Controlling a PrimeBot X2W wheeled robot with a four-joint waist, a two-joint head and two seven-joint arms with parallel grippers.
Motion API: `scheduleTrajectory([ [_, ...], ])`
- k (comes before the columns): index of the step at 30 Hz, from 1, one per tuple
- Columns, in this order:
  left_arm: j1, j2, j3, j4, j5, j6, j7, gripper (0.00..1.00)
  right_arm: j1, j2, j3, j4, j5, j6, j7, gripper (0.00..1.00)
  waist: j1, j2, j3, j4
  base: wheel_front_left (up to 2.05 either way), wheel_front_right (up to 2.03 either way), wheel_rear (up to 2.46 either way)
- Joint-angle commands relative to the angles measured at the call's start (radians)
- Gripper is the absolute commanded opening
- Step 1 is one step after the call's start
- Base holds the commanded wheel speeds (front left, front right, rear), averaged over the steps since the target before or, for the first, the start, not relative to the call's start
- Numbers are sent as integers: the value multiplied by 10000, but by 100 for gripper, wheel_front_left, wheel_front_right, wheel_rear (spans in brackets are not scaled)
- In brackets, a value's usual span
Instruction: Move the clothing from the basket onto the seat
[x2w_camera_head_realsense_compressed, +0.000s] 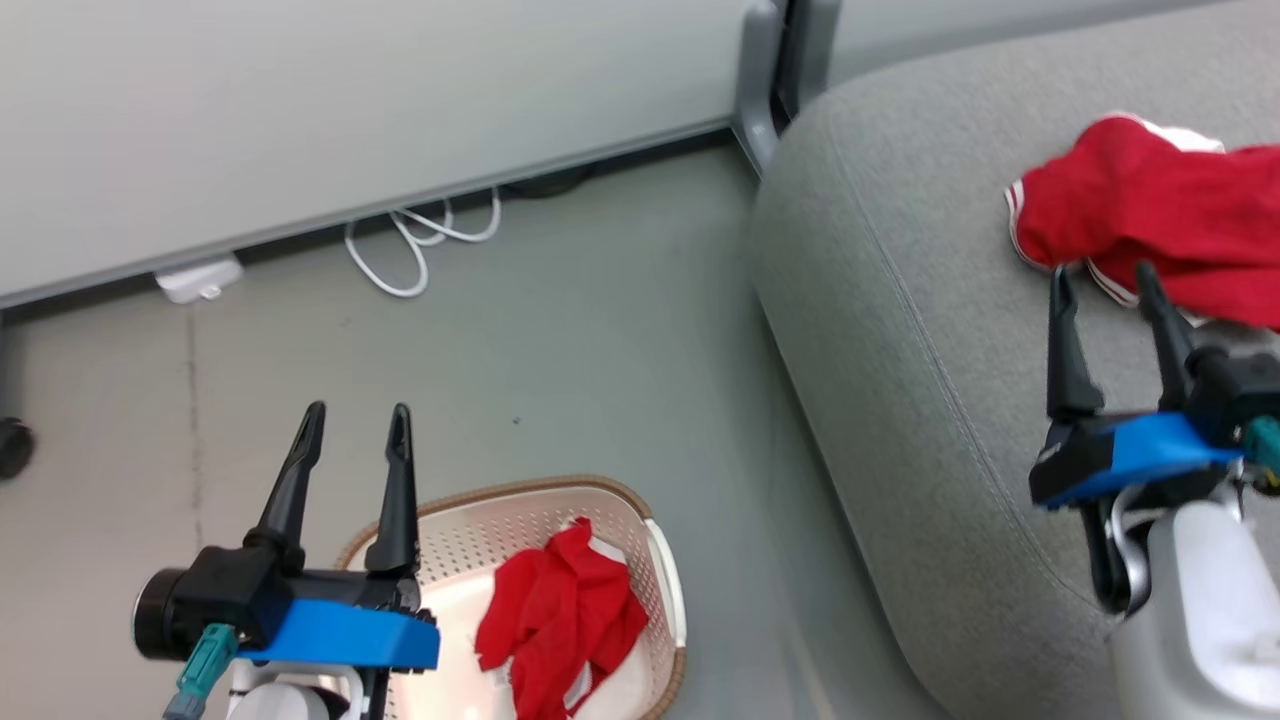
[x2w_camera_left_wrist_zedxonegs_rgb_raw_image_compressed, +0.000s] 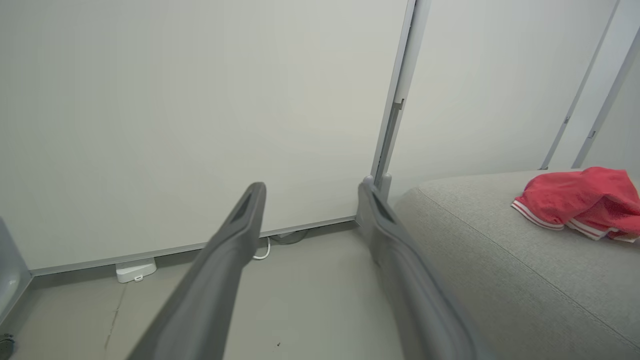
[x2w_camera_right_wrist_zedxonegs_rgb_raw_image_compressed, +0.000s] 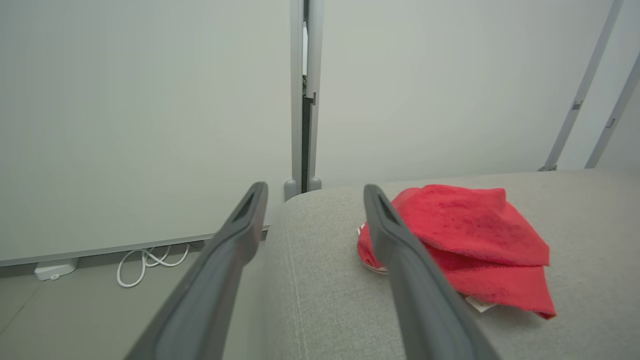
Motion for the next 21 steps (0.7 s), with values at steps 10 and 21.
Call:
scheduleTrajectory([
  [10, 539, -238, 689, 566, 61, -129, -35, 100, 2261, 257, 538, -1917, -32, 3, 201, 100, 3, 0, -1092, 1179, 0, 0, 0],
  [21, 842, -255, 1149, 1080, 177, -205, -37, 100, 3515, 296, 1222, -2659, 465, 5, 566, 100, 3, 0, -1624, 1854, 0, 0, 0],
])
